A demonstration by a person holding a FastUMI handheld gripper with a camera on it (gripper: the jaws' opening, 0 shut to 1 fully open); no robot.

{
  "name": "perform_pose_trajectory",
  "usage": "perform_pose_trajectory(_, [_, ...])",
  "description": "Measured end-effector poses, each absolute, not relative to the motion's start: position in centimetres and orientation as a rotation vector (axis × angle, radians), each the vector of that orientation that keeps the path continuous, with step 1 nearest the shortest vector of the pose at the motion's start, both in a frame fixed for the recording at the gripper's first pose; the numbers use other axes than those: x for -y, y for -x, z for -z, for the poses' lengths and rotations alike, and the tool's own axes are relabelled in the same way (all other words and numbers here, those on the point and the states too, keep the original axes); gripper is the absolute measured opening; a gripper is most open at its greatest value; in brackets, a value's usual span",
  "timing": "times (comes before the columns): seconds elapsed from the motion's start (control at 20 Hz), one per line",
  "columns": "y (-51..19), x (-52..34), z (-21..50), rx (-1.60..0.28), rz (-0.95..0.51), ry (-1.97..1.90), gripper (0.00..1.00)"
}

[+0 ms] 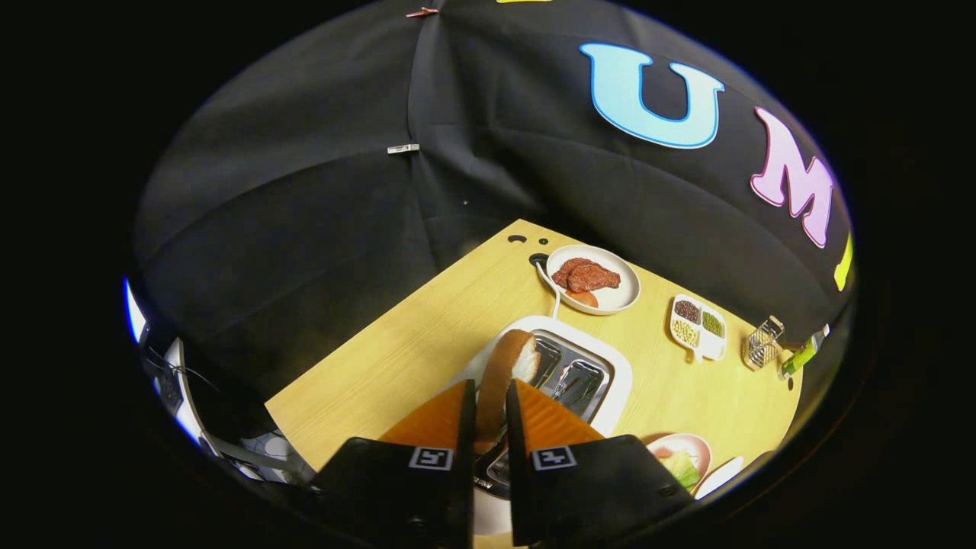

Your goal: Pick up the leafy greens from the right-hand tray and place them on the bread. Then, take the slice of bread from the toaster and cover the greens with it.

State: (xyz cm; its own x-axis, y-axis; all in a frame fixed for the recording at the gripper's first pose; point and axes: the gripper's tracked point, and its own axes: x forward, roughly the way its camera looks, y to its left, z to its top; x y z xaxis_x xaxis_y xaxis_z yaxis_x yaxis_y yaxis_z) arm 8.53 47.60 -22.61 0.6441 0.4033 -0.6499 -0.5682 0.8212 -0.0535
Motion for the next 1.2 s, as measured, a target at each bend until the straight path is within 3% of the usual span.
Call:
perform_pose_trajectory(0.05, [-8.4,-47.8,22.8,-0.688,-0.571,0.244,0.17])
perform_pose_trajectory(0.35, [-8.1,-47.7,20.3,-0.663,-0.632,0.201,0.12])
perform_pose_trajectory(1.2, [-11.6,-36.9,11.8,-0.558,-0.516,-0.034,0.11])
